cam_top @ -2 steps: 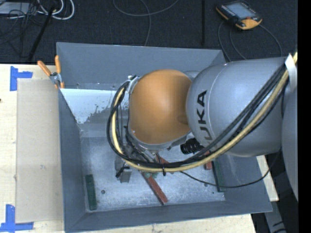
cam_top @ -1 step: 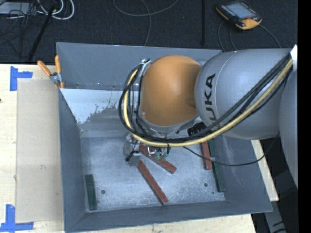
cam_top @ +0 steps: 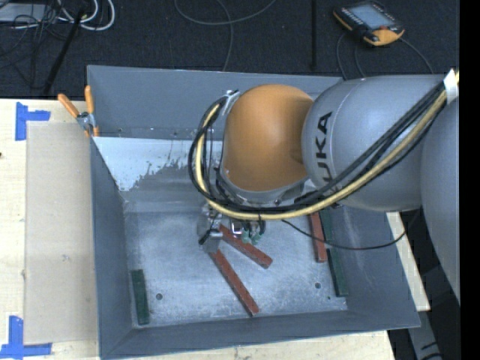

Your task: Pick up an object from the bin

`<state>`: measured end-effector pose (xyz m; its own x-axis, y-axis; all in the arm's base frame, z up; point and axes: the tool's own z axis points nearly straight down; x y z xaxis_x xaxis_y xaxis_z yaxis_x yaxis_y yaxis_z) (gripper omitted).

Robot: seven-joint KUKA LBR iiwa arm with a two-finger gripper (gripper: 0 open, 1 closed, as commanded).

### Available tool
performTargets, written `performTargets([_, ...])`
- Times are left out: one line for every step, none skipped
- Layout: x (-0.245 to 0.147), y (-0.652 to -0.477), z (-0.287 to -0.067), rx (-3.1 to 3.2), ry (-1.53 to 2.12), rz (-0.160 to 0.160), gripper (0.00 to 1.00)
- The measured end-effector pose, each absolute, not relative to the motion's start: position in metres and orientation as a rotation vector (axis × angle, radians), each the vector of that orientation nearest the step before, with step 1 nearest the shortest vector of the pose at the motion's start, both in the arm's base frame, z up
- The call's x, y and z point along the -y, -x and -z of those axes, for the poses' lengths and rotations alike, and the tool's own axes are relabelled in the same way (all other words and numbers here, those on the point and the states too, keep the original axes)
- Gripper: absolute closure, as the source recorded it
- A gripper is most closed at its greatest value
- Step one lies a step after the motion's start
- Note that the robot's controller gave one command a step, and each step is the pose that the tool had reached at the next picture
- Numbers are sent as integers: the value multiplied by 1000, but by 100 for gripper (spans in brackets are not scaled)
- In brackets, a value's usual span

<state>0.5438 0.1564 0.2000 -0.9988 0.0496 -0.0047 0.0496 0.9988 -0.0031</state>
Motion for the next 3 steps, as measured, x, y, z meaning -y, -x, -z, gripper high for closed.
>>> performTargets([-189,-507,-100,-3147,-119,5,0])
performTargets([-189,-509,-102,-3141,-121,1,0])
performTargets([-190,-510,-120,-3150,5,5,0])
